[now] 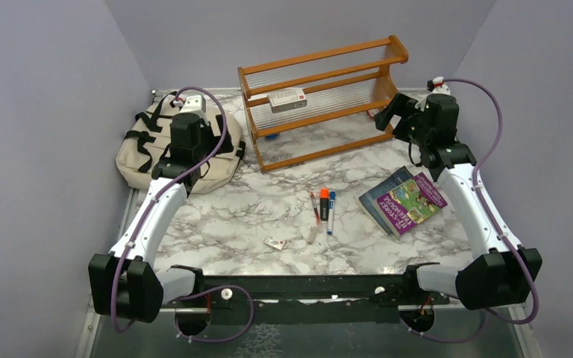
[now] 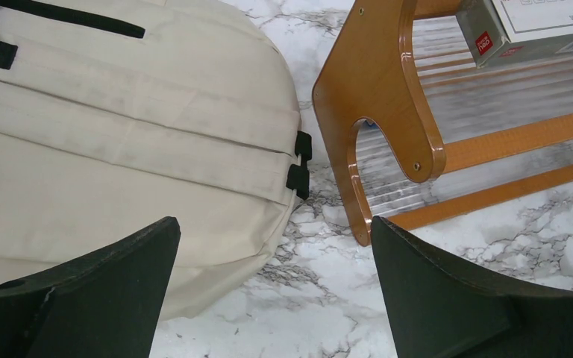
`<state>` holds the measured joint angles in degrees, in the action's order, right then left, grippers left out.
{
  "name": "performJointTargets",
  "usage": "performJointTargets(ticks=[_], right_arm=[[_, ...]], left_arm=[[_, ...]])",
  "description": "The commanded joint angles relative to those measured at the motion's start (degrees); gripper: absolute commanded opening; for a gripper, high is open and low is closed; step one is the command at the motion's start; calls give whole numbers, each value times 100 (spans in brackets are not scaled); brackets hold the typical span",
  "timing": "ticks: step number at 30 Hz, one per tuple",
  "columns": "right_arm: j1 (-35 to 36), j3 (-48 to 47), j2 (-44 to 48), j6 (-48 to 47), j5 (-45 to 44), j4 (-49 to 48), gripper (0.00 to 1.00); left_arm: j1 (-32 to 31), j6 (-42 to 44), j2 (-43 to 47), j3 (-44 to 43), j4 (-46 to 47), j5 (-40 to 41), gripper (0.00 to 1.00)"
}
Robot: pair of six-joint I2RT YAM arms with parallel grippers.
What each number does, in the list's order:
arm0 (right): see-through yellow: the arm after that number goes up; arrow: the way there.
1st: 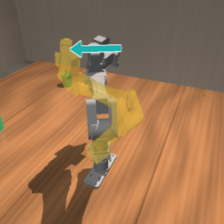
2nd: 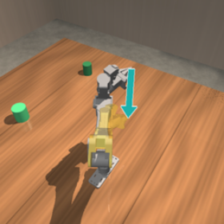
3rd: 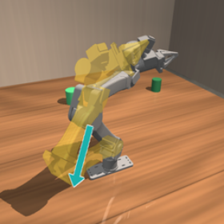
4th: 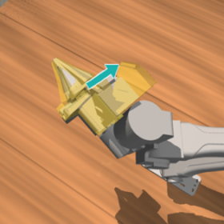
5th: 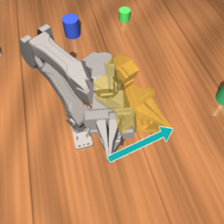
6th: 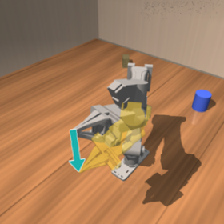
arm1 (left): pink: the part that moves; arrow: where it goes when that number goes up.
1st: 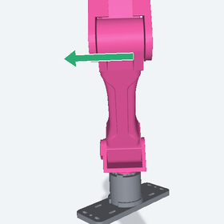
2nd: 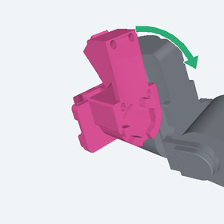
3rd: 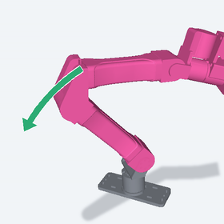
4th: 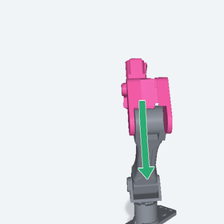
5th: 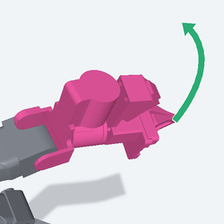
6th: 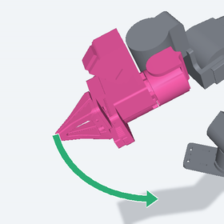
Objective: Pack the student bag
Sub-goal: Adjust the distractor at the center of the board.
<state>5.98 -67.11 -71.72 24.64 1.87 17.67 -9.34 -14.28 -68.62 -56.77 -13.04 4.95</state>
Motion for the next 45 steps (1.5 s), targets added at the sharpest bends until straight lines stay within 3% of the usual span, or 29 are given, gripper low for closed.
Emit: performJointTargets(ticks=[1,9,14,16,18,19,29,34,45], right_arm=[[-26,79,2,78,-44,-118,100],[-31,18,-129,115,357,-147,100],[-22,82,-360,-321,1958,-517,100],[138,177,-465,-257,2200,-676,100],[589,21,-709,-389,1885,-489,100],[1326,-255,-1129,-551,1356,-221,100],[3311,-139,-2404,-486,651,-1076,98],[3660,163,-2943,-393,400,-2090,96],[3914,18,-4079,-617,-379,-3308,89]], left_arm=[[47,-35,130,-150,-63,96,99],[46,-84,150,-106,-244,653,99],[67,-143,204,-110,-322,876,99],[81,-160,208,-98,-322,896,99],[90,-169,234,-89,-330,923,99],[91,-179,265,-75,-327,944,99],[99,-217,350,-71,-392,1179,99],[99,-275,388,-41,-379,1160,99],[108,-301,490,8,-340,1315,99]])
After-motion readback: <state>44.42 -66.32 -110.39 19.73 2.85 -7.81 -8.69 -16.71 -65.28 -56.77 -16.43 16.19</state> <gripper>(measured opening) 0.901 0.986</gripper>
